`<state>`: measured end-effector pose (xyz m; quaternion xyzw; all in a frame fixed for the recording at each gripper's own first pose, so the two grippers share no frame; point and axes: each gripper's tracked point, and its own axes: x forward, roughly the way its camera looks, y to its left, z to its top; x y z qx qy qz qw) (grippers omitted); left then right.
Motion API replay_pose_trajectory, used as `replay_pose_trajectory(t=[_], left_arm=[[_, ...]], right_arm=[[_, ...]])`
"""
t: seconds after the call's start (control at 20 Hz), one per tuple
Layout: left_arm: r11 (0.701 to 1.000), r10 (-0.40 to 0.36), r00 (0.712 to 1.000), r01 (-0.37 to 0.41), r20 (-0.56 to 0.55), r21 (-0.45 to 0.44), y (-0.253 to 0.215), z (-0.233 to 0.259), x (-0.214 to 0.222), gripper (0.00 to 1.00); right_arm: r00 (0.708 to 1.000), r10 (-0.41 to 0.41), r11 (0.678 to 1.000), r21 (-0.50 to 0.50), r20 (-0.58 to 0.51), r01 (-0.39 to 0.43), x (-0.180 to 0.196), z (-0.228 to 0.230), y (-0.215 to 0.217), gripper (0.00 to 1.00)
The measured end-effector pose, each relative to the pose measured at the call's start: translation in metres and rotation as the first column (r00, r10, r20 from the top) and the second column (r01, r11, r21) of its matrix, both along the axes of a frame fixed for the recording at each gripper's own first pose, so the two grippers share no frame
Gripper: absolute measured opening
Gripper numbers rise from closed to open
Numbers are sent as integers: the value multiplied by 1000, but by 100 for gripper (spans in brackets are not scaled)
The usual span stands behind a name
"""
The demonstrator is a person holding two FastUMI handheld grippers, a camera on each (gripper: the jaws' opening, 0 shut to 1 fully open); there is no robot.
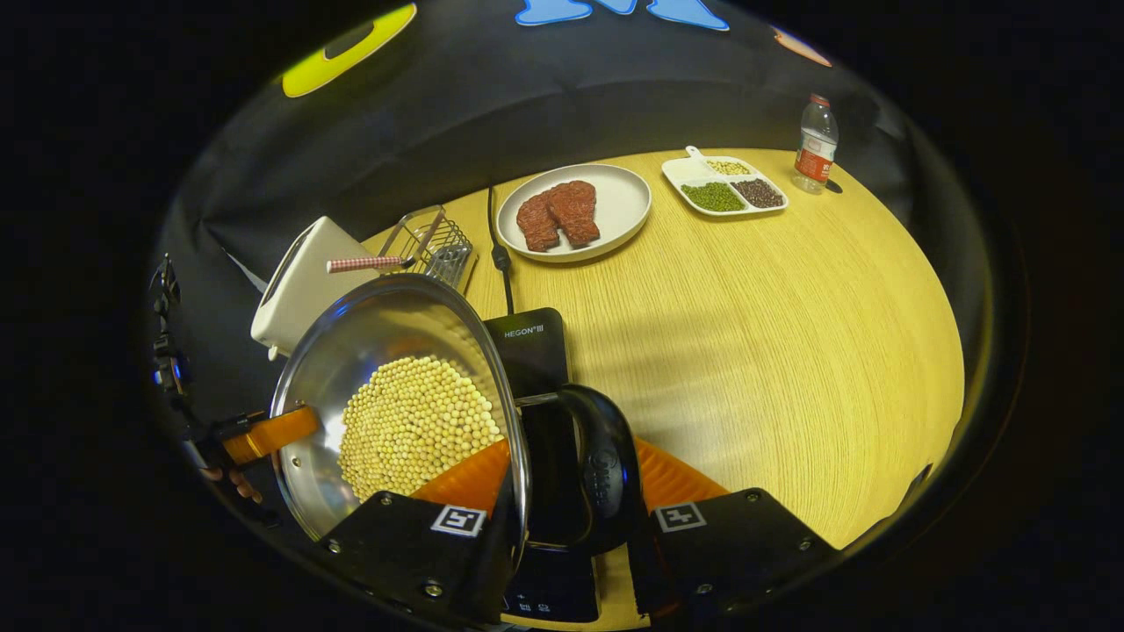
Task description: First push the handle of the pot to place it horizontally, then grasp the pot with both hands and set it on the induction cooktop.
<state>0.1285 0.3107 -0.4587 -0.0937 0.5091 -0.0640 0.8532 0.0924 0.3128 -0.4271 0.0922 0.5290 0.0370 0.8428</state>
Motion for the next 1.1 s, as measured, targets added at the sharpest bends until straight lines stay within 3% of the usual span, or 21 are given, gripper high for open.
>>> replay_pose_trajectory(t=[1.0, 1.1], left_arm=[[1000, -2, 999, 3, 33, -25, 1, -12, 4, 62], [999, 21, 999, -20, 42, -43, 1, -6, 2, 70]], right_arm=[[1000, -21, 999, 41, 13, 21, -3, -16, -1, 55], [999, -11, 999, 42, 35, 10, -2, -9, -2, 57]])
